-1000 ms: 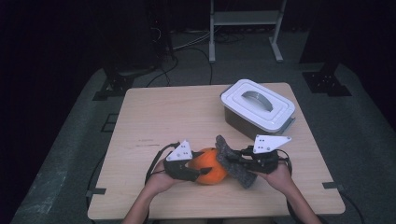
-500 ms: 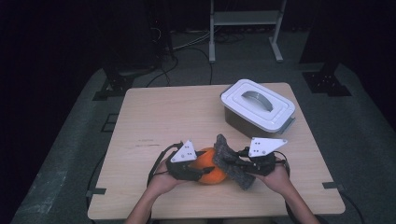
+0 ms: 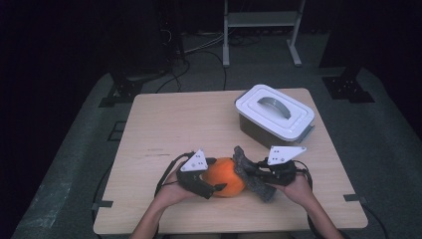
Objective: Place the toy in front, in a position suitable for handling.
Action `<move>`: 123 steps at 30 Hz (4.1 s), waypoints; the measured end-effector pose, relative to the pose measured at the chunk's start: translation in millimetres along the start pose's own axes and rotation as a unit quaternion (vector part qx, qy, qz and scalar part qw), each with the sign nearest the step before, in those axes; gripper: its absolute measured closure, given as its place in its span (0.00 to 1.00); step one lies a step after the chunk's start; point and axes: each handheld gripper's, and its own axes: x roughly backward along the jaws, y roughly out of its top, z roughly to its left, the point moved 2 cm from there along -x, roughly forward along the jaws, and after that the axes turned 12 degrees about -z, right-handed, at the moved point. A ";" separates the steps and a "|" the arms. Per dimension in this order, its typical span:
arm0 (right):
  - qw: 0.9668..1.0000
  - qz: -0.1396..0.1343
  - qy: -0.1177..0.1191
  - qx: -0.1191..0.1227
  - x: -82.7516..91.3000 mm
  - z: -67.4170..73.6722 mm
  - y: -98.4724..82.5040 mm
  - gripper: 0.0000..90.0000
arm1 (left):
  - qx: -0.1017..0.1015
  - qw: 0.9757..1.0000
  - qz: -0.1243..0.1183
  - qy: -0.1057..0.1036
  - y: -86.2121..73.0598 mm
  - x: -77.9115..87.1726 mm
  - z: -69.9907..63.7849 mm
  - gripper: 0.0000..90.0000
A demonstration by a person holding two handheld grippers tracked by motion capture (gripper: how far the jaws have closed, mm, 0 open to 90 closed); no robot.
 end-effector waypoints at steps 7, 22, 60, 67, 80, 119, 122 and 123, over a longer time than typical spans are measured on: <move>0.999 -0.035 0.003 0.005 7.0 6.0 15.9 0.87 | -0.017 1.000 -0.007 0.016 5.0 1.9 -5.4 0.44; 1.000 0.003 0.010 0.006 -0.4 3.7 1.5 0.87 | -0.007 1.000 -0.012 -0.008 6.6 3.0 -7.7 0.40; 0.998 0.024 0.053 -0.011 -1.1 6.8 -4.5 0.87 | 0.028 0.999 -0.013 -0.034 3.9 1.1 -4.7 0.30; 0.998 0.023 0.059 -0.011 0.5 8.4 -1.1 0.87 | 0.025 0.998 0.007 -0.049 0.0 -2.3 -8.2 0.33; 0.995 0.038 0.093 -0.014 -0.1 14.9 -2.9 0.87 | 0.035 0.998 0.004 -0.048 -0.5 -3.4 -7.5 0.26; 0.994 0.043 0.101 -0.012 9.6 10.9 -10.1 0.87 | 0.029 0.997 0.024 -0.063 -6.2 -11.3 -9.5 0.14; 0.995 0.043 0.095 -0.011 10.4 9.0 -9.1 0.87 | 0.001 0.998 0.020 -0.055 -5.0 -7.5 -12.3 0.42; 0.995 0.038 0.091 -0.012 11.0 8.6 -7.9 0.87 | -0.009 0.999 0.018 -0.044 -3.3 -6.4 -12.7 0.46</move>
